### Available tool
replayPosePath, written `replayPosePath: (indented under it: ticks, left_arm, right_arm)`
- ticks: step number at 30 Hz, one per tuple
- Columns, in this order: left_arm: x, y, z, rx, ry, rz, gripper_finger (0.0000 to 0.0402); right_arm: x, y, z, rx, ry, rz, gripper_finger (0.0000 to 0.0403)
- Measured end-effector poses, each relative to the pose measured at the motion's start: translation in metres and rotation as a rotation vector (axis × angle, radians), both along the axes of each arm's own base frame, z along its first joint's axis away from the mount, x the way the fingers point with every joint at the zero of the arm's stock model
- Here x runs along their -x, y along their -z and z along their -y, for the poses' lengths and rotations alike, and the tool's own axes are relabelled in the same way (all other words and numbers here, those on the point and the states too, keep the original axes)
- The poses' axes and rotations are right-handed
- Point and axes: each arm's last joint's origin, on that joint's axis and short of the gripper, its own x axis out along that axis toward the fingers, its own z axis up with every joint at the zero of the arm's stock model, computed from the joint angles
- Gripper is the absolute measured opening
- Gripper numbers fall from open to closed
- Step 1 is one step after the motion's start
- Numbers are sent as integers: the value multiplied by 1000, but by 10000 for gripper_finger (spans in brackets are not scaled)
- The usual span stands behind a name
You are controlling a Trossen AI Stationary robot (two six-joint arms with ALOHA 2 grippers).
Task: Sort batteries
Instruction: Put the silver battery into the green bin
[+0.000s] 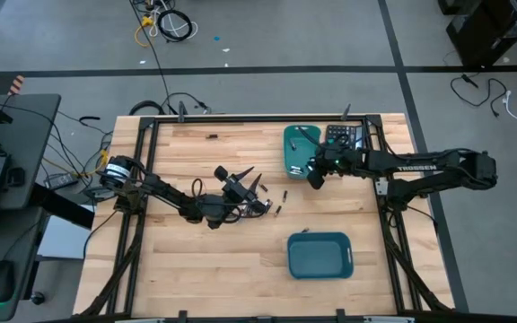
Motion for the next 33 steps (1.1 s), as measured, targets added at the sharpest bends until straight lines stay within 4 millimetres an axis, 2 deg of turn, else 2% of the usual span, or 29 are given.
replayPosePath:
  ticks: [23, 29, 33]
  left_arm:
    - [0, 0, 3, -7, 24, -7, 147]
    - [1, 12, 24, -44, 206, -135, 147]
    - [6, 18, 34, 11, 243, -190, 147]
  right_arm:
    - [-1, -1, 0, 1, 1, 20, 77]
    - [-10, -21, -6, 110, -78, 180, 76]
    - [-10, -36, -12, 188, -134, 270, 75]
